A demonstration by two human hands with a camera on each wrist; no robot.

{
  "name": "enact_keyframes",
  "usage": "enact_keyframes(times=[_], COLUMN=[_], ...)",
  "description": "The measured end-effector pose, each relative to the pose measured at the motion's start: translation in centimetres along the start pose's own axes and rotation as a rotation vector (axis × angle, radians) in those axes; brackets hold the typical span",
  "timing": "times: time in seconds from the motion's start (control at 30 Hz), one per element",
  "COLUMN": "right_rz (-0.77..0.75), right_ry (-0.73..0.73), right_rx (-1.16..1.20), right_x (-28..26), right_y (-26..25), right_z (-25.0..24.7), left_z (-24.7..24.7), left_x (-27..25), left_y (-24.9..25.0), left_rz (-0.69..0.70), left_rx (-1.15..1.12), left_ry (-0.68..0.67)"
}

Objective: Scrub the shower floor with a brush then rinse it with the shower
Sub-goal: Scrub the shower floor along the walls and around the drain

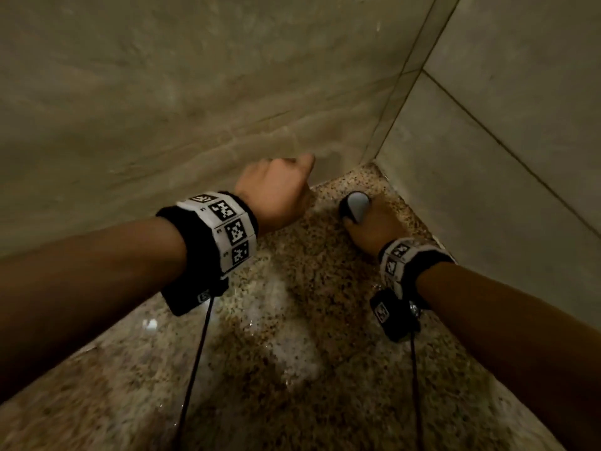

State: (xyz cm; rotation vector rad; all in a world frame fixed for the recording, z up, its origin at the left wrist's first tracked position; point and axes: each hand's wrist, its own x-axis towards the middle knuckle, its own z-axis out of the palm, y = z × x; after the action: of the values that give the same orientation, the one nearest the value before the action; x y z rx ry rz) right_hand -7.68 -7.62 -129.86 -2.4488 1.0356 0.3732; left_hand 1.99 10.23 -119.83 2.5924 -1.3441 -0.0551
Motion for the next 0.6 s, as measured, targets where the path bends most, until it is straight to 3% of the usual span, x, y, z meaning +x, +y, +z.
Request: enact_keyframes(times=[0.1,0.2,0.37,0.6], right_rz=[-0.058,-0.04,-0.067,-0.226], right_ry=[-0.036,-0.03,-0.115,-0.205], right_rx=[-0.031,0.1,0.095,0.093], right_x=[0.2,0.2,-0.3,0.8], right_y=[-0.4,-1.5,-2.0,-0.5], right_z=[1.0,0.9,0.7,-0.1], left_z=[-2.0,-3.7,-6.3,-3.2], left_x=[0.8,1.3,2.7,7.1], left_y=[1.3,2.9,3.4,5.0], left_rz=[-0.015,-0.091,-0.083,0.084], left_rx=[0.079,0.13,0.267,0.17], left_ry=[0.007,-0.046,-0.048,-0.061])
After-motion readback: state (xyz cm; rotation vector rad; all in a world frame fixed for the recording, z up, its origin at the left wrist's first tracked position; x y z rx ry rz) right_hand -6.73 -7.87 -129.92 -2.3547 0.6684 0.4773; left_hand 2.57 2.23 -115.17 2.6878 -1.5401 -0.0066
